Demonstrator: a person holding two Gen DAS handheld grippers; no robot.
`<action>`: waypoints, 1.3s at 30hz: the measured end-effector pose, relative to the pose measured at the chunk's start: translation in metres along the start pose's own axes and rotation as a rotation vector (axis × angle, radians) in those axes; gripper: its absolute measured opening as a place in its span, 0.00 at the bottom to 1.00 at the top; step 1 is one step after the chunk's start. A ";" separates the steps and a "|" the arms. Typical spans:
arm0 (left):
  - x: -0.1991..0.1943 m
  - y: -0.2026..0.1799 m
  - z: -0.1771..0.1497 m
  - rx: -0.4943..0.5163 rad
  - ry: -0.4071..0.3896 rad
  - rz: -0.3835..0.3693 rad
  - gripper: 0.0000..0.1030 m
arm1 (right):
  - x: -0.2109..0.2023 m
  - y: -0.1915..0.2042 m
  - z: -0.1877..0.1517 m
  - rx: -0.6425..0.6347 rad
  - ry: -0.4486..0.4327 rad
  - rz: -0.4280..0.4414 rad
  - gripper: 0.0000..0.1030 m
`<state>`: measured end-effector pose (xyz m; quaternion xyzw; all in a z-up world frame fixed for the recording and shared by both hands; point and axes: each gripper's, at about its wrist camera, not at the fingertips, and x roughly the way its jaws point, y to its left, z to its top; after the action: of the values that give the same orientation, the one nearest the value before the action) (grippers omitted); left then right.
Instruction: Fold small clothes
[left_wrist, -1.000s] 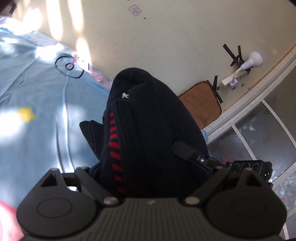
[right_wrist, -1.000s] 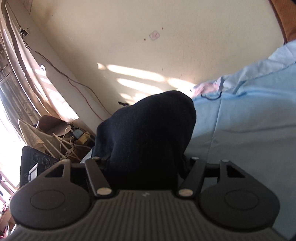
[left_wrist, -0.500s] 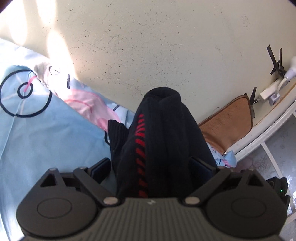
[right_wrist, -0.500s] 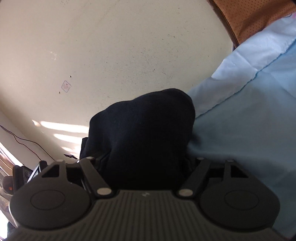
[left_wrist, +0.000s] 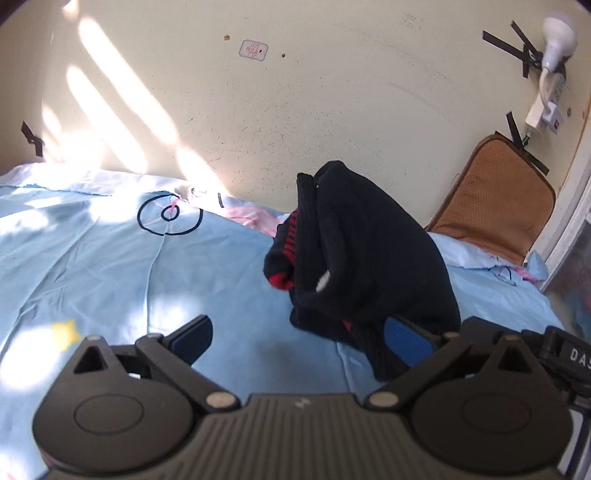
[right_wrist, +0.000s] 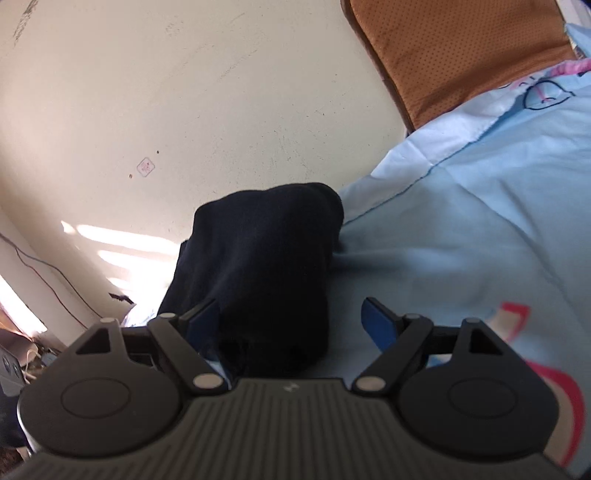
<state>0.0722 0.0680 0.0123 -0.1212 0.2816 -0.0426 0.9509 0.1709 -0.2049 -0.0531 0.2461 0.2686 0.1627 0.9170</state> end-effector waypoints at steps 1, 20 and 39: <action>-0.006 -0.005 -0.006 0.020 -0.009 0.019 1.00 | -0.010 0.001 -0.007 -0.019 -0.005 -0.015 0.84; -0.055 -0.045 -0.073 0.138 -0.079 0.163 1.00 | -0.084 0.017 -0.069 -0.263 -0.134 -0.096 0.84; -0.045 -0.034 -0.069 0.070 -0.017 0.195 1.00 | -0.076 0.016 -0.068 -0.255 -0.070 -0.046 0.85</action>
<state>-0.0035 0.0274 -0.0119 -0.0601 0.2825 0.0414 0.9565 0.0682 -0.2002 -0.0630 0.1267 0.2189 0.1660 0.9531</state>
